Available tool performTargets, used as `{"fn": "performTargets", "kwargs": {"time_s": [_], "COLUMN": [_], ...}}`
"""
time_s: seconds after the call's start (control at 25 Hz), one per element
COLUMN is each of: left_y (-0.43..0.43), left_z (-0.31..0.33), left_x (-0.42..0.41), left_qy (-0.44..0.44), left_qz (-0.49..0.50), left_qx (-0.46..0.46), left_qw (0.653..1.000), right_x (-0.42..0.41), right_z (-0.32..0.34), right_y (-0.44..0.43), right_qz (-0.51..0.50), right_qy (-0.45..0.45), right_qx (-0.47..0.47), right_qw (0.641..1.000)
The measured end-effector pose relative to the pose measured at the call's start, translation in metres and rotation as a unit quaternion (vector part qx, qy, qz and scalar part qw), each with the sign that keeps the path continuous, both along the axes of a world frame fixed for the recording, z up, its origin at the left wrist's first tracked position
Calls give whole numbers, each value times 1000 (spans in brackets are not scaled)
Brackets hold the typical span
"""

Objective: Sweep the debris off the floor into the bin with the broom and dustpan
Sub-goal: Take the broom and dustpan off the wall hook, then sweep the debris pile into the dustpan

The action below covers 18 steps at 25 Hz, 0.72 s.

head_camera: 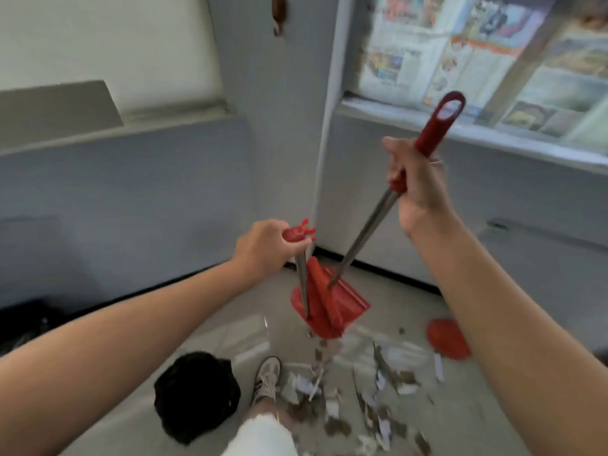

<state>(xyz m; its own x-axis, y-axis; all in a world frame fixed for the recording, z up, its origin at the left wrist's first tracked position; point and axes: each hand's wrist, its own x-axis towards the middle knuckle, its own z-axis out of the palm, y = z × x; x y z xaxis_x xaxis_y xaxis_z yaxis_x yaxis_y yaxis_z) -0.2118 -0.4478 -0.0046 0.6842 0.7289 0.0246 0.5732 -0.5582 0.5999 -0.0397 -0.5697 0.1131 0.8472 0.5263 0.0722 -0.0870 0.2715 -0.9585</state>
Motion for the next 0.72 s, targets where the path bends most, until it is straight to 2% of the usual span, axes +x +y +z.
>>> {"fn": "performTargets", "kwargs": {"time_s": [0.12, 0.16, 0.2, 0.24, 0.28, 0.32, 0.36, 0.44, 0.48, 0.52, 0.6, 0.64, 0.72], "left_y": [-65, -83, -100, -116, -130, -141, -153, -174, -185, -195, -209, -213, -220], "left_z": [10, 9, 6, 1, -3, -8, -14, -29, -39, -50, -74, -85, -112], "left_x": [-23, -32, -42, -52, -62, -70, -80, -103, -119, -135, -174, -197, -246], "left_qy": [-16, -11, -2, 9, 16, 22, 27, 39, 44, 51, 75, 85, 97], "left_qz": [0, -3, -7, -12, -14, -14, -18, -41, -58, -73, -83, -78, -66], "left_qx": [-9, -8, -7, -9, -12, -16, -21, -48, -65, -73, -66, -65, -88], "left_qw": [1000, 1000, 1000, 1000, 1000, 1000, 999, 997, 995, 993, 992, 991, 989], "right_x": [-47, -56, -64, -74, -84, -95, -108, -136, -154, -169, -201, -221, -265], "right_z": [-18, -26, -37, -49, -60, -67, -73, -84, -91, -101, -127, -139, -170], "right_y": [-74, -97, -117, -139, -160, -178, -198, -238, -256, -271, -294, -304, -319], "right_qz": [63, 87, 111, 132, 143, 161, 204, 345, 396, 407, 330, 287, 221], "right_qy": [-42, -74, -145, -246, -335, -386, -392, -274, -169, -42, 224, 328, 458], "right_qx": [-52, -76, -129, -211, -297, -373, -426, -466, -463, -449, -397, -360, -309], "right_qw": [996, 991, 975, 937, 883, 828, 789, 767, 774, 794, 827, 825, 804]}}
